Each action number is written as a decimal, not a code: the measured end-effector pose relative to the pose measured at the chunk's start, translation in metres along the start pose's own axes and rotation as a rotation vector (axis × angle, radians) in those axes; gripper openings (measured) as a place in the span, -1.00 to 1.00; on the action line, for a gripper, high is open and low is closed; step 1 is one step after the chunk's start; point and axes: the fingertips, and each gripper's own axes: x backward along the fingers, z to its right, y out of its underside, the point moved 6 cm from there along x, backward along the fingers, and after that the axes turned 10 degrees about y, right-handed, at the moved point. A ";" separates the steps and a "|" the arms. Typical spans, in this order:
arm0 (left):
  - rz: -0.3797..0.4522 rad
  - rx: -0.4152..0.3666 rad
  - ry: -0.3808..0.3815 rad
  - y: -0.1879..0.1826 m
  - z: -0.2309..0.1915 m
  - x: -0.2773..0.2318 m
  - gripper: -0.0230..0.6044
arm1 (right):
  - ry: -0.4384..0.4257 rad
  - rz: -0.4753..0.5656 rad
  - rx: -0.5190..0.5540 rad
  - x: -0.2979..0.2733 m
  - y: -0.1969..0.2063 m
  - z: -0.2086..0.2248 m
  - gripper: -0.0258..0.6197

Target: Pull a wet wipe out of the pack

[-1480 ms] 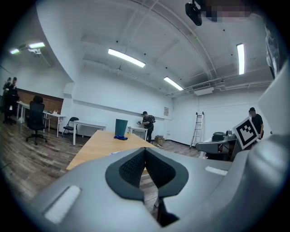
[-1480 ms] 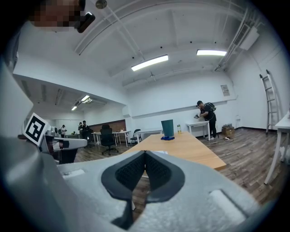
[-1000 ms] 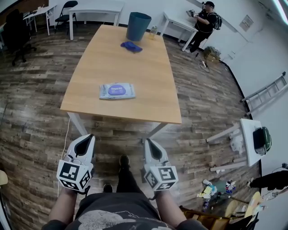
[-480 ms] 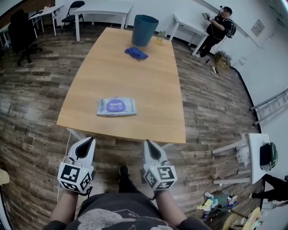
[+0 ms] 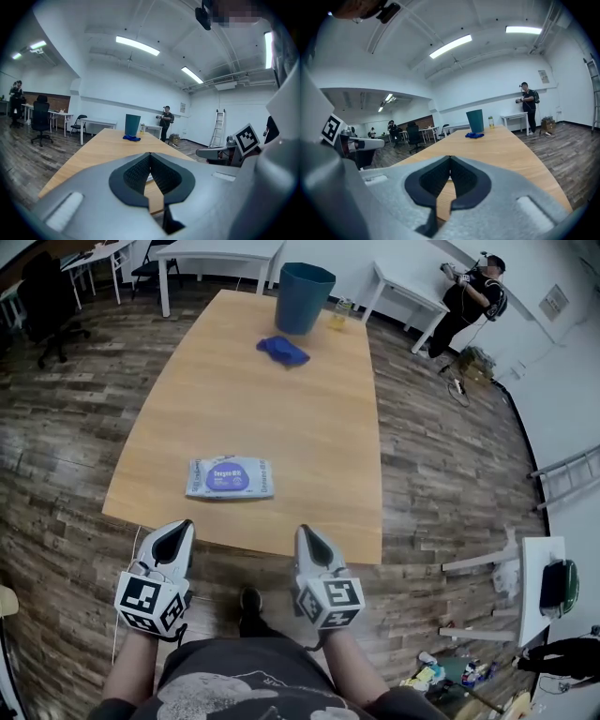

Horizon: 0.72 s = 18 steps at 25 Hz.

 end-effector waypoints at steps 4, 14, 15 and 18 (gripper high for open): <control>-0.006 0.006 -0.030 0.000 -0.008 -0.011 -0.86 | -0.054 -0.026 0.030 -0.023 0.003 -0.001 -0.95; -0.005 -0.003 -0.076 -0.004 -0.012 -0.048 -0.86 | -0.160 -0.050 0.075 -0.077 -0.006 0.006 -0.95; -0.012 -0.003 -0.074 -0.003 -0.013 -0.052 -0.86 | -0.167 -0.060 0.081 -0.082 -0.005 0.004 -0.95; -0.043 -0.005 -0.061 0.002 -0.013 -0.062 -0.86 | -0.192 -0.097 0.102 -0.094 0.004 -0.008 -0.95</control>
